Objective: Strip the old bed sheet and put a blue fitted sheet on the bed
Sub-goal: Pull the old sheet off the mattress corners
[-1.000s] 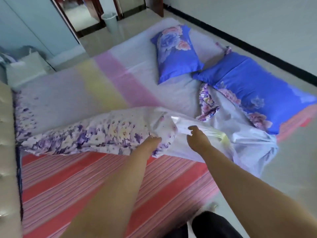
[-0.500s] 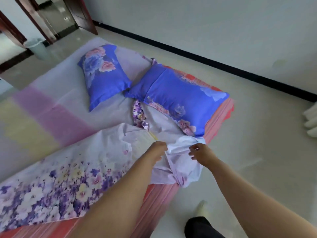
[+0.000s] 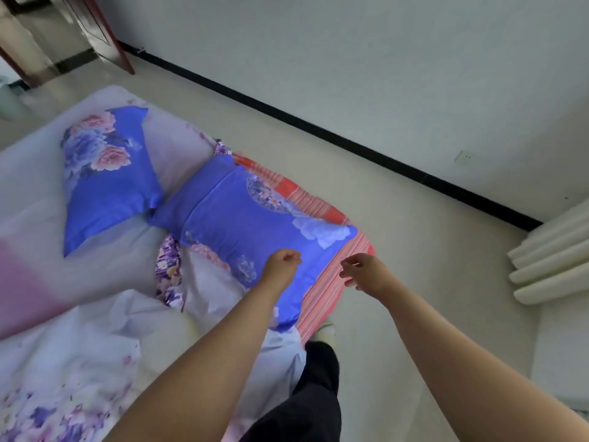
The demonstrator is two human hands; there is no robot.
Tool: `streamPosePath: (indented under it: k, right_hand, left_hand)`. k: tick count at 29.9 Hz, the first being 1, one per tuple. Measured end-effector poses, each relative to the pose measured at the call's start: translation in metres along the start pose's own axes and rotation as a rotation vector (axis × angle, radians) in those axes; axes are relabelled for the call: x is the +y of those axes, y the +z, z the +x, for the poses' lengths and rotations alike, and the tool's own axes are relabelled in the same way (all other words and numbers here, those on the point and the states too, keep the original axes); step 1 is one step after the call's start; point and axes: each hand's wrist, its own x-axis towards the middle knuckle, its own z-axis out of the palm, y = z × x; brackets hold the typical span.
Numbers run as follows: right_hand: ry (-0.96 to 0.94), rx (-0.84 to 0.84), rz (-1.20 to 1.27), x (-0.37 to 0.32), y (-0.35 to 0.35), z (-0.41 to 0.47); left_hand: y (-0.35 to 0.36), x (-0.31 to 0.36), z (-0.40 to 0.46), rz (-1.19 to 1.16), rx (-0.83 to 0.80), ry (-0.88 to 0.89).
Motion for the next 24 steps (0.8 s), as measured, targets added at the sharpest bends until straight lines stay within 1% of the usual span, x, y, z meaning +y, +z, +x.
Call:
streamPosePath:
  k: [3,7,8,11,12,15,18,21,24]
  right_hand:
    - [-0.022,-0.036,-0.056,-0.016,-0.054,0.066]
    - [-0.017,-0.198,-0.262,-0.044,-0.132,0.148]
    - [-0.012,-0.199,-0.288,-0.052,-0.151,0.168]
    - [-0.029,-0.173,-0.250,-0.078,-0.205,0.226]
    - [-0.036,-0.174,-0.241,-0.087,-0.222,0.245]
    - [-0.038,-0.191,-0.218,-0.109,-0.267,0.310]
    - [-0.052,-0.221,-0.213,-0.133,-0.310,0.382]
    - [-0.084,-0.281,-0.268,-0.165,-0.358,0.450]
    - [-0.115,-0.322,-0.305,-0.201,-0.397,0.510]
  left_hand:
    - [0.025,0.038,0.063,0.030,-0.005,0.041]
    - [0.059,0.097,0.143,0.081,-0.019,0.044]
    - [0.069,0.115,0.163,0.115,-0.015,0.056]
    - [0.101,0.176,0.217,0.178,0.005,0.109]
    - [0.112,0.196,0.234,0.173,-0.009,0.111]
    - [0.144,0.246,0.291,0.057,-0.054,0.072]
    - [0.170,0.286,0.346,0.024,-0.010,0.054]
    - [0.195,0.324,0.394,-0.032,0.068,-0.001]
    - [0.215,0.360,0.435,-0.086,0.056,-0.070]
